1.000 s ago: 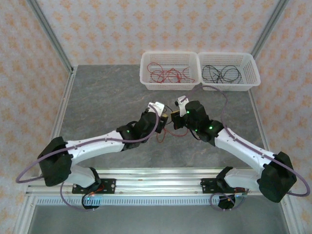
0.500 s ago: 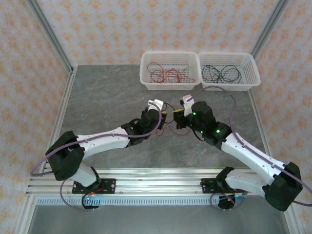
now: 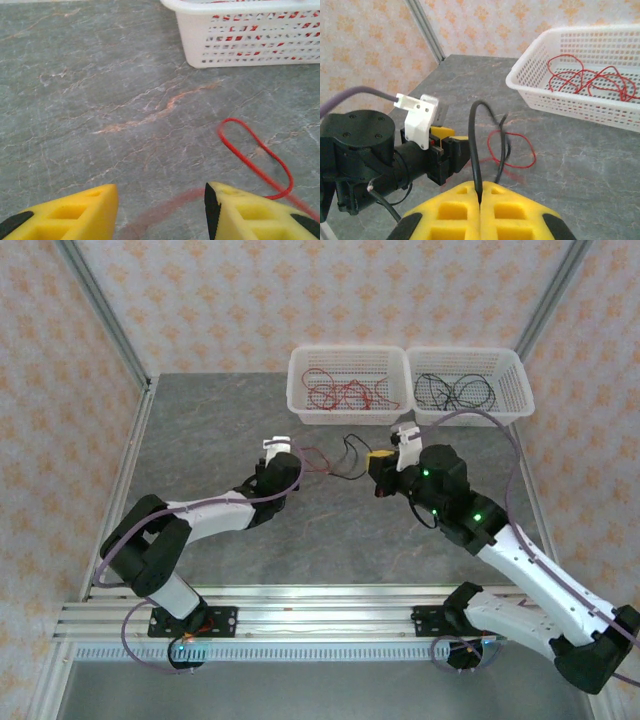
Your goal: Untangle the cables
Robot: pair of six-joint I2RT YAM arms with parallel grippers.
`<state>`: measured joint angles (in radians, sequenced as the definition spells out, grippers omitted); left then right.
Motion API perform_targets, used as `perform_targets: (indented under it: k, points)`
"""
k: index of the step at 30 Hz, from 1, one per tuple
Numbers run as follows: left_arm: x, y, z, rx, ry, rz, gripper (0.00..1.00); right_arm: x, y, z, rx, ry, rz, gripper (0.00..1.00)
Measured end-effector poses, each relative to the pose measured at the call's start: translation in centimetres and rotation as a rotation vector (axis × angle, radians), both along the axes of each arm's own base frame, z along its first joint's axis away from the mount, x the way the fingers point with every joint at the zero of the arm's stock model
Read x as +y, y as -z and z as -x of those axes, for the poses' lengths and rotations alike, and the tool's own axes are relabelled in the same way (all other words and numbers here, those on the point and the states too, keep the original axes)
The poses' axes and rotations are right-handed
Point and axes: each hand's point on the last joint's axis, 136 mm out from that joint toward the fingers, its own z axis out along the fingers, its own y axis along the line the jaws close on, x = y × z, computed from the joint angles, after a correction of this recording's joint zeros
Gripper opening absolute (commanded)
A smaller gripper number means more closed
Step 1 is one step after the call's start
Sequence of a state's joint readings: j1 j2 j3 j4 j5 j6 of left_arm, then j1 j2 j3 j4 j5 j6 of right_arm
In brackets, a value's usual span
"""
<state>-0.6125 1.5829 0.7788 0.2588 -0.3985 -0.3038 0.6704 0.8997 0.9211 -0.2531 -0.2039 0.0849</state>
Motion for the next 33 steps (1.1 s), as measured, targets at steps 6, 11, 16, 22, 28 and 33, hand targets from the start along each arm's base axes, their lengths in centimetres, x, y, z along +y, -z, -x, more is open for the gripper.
perform_targets:
  k: [6, 11, 16, 22, 28, 33]
  points:
    - [0.5, 0.2, 0.1, -0.006, -0.011, 0.022, 0.51, -1.4, -0.3, -0.2, 0.003, 0.068, 0.025, 0.0]
    - [-0.2, -1.1, 0.8, -0.022, 0.038, 0.083, 0.6, -2.6, -0.1, -0.7, 0.008, 0.135, 0.059, 0.0]
    - [-1.8, -6.3, 2.6, -0.126, 0.136, 0.144, 0.64, -3.1, -0.2, -1.3, 0.016, 0.176, 0.071, 0.0]
    - [-7.1, -13.3, 7.7, -0.29, 0.373, 0.147, 0.63, -3.4, 0.3, -2.7, 0.076, 0.237, 0.075, 0.0]
    - [-10.3, -12.9, 11.7, -0.38, 0.558, 0.004, 0.69, -3.3, 0.4, -3.4, 0.131, 0.269, 0.04, 0.0]
    - [-12.0, -10.0, 13.3, -0.445, 0.672, -0.156, 0.83, -3.1, -0.2, -3.4, 0.146, 0.273, -0.002, 0.0]
